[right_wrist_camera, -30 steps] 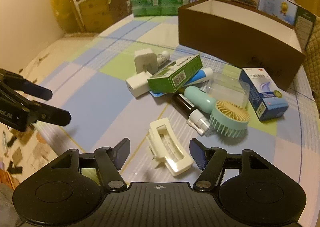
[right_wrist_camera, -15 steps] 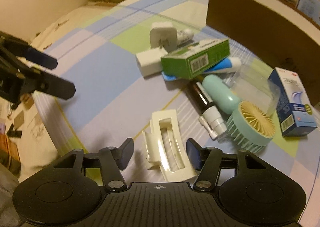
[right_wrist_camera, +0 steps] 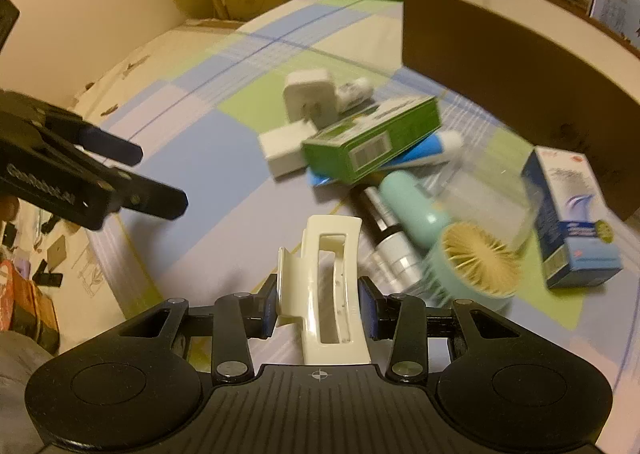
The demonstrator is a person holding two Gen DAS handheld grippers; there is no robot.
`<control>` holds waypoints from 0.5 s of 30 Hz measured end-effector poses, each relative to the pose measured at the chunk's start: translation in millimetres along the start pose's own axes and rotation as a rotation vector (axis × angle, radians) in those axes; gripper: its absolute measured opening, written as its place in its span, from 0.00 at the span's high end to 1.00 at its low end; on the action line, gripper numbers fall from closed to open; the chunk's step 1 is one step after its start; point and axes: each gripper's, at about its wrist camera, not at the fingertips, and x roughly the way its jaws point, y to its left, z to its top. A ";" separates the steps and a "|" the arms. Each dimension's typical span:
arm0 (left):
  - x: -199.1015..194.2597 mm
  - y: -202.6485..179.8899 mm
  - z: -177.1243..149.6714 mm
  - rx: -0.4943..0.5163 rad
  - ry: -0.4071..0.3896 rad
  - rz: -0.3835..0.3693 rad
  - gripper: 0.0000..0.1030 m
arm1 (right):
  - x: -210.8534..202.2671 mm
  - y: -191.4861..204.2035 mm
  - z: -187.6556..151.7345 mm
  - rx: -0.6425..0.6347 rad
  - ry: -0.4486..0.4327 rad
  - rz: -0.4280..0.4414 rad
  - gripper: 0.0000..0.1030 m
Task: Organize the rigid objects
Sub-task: 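Grasp the white square plug with the left gripper while the right lifts the clip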
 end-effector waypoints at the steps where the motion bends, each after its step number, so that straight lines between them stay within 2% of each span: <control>1: 0.8 -2.0 1.8 -0.001 -0.002 0.002 0.18 | -3.0 -2.8 2.1 -0.001 -0.006 -0.003 0.64; 10: 7.9 -10.7 22.0 -0.005 -0.058 0.019 0.20 | -33.2 -30.0 11.2 0.024 -0.074 -0.013 0.64; 15: 18.6 -6.8 41.6 0.076 -0.075 -0.004 0.23 | -39.1 -45.5 13.0 0.114 -0.088 -0.064 0.64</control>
